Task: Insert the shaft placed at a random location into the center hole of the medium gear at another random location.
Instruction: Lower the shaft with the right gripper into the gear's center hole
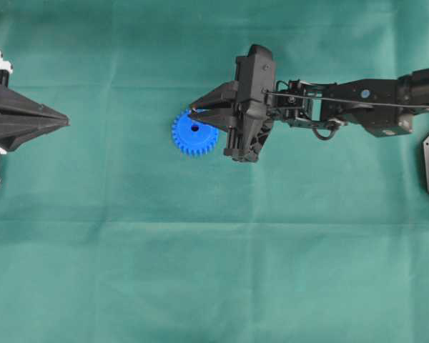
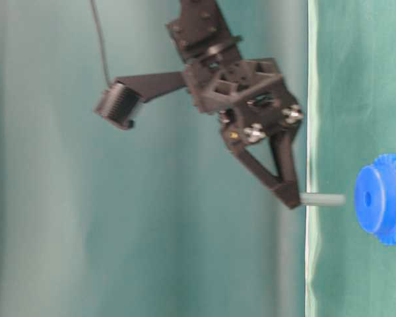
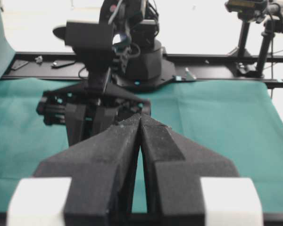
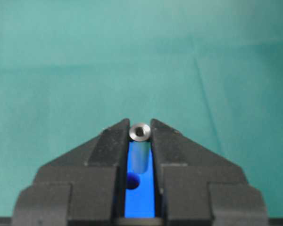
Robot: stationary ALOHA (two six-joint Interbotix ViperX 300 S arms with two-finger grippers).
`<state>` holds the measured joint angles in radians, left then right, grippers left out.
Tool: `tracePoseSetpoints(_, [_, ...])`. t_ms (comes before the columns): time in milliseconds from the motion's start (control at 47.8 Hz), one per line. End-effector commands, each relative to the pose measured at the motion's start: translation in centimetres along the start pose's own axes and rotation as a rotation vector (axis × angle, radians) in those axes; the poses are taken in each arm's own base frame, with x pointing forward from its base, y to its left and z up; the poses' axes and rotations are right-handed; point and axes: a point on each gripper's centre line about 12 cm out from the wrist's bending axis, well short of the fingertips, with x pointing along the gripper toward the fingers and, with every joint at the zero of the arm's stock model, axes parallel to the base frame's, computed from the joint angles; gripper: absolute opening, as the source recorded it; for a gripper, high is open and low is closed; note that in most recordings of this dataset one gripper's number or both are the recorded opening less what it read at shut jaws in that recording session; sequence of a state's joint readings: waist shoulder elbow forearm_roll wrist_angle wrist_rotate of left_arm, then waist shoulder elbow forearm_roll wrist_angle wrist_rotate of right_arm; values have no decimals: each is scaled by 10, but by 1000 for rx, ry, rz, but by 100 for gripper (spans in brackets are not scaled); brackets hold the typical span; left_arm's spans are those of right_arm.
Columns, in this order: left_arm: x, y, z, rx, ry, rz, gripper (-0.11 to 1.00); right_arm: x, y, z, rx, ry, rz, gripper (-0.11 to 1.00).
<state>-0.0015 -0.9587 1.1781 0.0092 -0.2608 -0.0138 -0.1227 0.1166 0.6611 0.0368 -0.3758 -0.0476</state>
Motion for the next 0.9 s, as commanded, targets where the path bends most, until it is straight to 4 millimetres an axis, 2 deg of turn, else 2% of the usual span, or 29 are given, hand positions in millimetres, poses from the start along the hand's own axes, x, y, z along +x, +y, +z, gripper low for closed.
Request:
tracePoseSetpoints(0, [3,0,8,1,-20,-2,0,-10,1,25,-9,-60,2,13])
tracePoseSetpoints(272, [3,0,8,1,-18,-2,0,-8,3,24,-11,-60,6,13])
tracePoseSetpoints(670, [3,0,8,1,-20,-2,0,14,5,-2,-1,0,10,13])
tracePoseSetpoints(880, [3,0,8,1,-20,-2,0,18,6,-8,-2,6,11,13])
